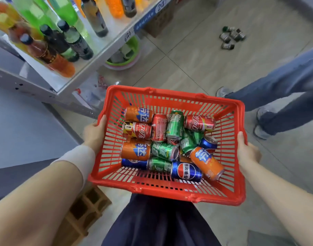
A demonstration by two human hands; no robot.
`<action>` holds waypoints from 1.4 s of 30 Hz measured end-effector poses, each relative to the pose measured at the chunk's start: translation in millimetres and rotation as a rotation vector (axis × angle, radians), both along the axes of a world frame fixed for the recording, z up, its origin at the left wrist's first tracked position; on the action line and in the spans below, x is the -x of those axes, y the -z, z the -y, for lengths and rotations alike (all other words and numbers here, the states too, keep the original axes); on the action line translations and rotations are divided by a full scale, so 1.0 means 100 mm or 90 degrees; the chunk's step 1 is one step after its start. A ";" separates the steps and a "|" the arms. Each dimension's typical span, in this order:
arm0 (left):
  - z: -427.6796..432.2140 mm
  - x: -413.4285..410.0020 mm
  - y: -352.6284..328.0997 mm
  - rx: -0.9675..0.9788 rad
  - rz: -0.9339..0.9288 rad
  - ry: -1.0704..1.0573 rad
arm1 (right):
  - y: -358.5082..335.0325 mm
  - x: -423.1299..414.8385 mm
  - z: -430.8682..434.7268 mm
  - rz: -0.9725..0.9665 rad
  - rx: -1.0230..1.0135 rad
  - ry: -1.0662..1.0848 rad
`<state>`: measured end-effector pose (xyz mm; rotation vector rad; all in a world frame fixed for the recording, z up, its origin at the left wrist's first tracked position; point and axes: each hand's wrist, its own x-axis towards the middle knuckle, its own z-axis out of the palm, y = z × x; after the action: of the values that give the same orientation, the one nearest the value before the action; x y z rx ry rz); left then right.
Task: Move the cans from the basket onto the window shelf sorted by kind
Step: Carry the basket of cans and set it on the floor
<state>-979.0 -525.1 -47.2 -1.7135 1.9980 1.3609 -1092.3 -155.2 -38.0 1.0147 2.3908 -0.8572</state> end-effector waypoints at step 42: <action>-0.20 2.35 0.97 -0.057 0.005 -0.383 | 1.05 4.33 0.93 0.018 -0.052 -0.393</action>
<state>-1213.7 -504.7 -144.6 -2.3790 1.4334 1.5633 -1525.0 -248.5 -143.5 0.2632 2.5027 -0.5128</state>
